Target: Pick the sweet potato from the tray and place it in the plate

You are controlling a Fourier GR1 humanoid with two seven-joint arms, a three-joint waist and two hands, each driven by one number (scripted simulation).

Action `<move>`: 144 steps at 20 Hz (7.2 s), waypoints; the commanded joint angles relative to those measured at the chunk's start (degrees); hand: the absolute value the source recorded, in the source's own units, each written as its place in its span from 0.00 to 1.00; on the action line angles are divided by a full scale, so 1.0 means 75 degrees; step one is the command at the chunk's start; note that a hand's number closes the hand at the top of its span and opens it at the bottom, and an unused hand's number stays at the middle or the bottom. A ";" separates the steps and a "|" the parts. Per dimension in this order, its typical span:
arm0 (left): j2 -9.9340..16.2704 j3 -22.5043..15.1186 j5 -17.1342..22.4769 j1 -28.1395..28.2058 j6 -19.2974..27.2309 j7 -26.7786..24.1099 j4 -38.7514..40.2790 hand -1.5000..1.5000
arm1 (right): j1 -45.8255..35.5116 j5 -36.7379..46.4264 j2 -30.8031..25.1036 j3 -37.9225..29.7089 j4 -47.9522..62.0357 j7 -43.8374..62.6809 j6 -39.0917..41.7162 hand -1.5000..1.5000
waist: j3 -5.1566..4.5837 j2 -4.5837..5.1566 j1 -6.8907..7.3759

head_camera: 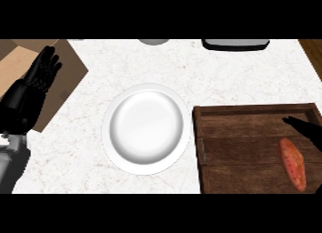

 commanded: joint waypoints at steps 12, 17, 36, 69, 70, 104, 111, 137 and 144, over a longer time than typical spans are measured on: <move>-0.0284 0.0710 -0.0294 -0.0007 -0.0612 0.0408 -0.0350 0.50 | 0.0016 0.1980 0.1272 -0.0075 0.1964 -0.1117 0.0496 0.00 | 0.0003 -0.0007 -0.0020; -0.0761 0.0569 -0.0847 -0.0193 -0.0538 0.0169 0.0107 0.50 | -0.0060 0.2660 0.2001 0.0028 0.2311 -0.0934 0.0523 0.00 | 0.0002 -0.0005 -0.0038; -0.0938 0.0787 -0.0963 0.0402 -0.0729 0.0267 -0.0466 0.50 | 0.0581 0.4913 0.2583 -0.0482 0.2584 -0.1870 -0.2713 1.00 | 0.0000 -0.0052 -0.0156; -0.0745 0.1218 -0.0721 0.0122 -0.1291 0.0592 -0.0498 0.50 | -0.0765 0.7920 0.6820 0.3858 -0.2216 0.2872 -0.2851 1.00 | -0.0006 0.0015 0.0114; -0.0986 0.0989 -0.0888 0.0076 -0.1133 0.0521 -0.0557 0.50 | -0.1249 0.7742 0.6826 0.3911 -0.1733 0.3305 -0.3056 1.00 | -0.0006 0.0019 0.0119; -0.1217 0.0966 -0.1182 -0.0570 -0.1399 0.0334 0.0139 0.50 | -0.6634 0.1116 0.6846 0.3879 0.7499 0.1104 -1.0131 0.00 | 0.0010 0.0137 0.0519; -0.1410 0.0938 -0.1284 -0.0331 -0.1193 0.0330 -0.0003 0.50 | -0.6553 0.0080 0.6846 0.3629 0.6914 0.0412 -1.1575 0.00 | 0.0010 0.0080 0.0390; -0.1364 0.1425 -0.1408 0.0071 -0.1363 0.0222 -0.0062 0.50 | 0.0234 -0.1153 0.3346 0.1682 0.0311 -0.2910 -0.9558 0.00 | 0.0002 -0.0012 -0.0081; -0.1506 0.1359 -0.1624 0.0386 -0.1333 0.0125 -0.0394 0.50 | 0.1142 -0.1155 0.3219 0.0873 0.0180 -0.3721 -0.9035 0.00 | 0.0002 -0.0013 -0.0055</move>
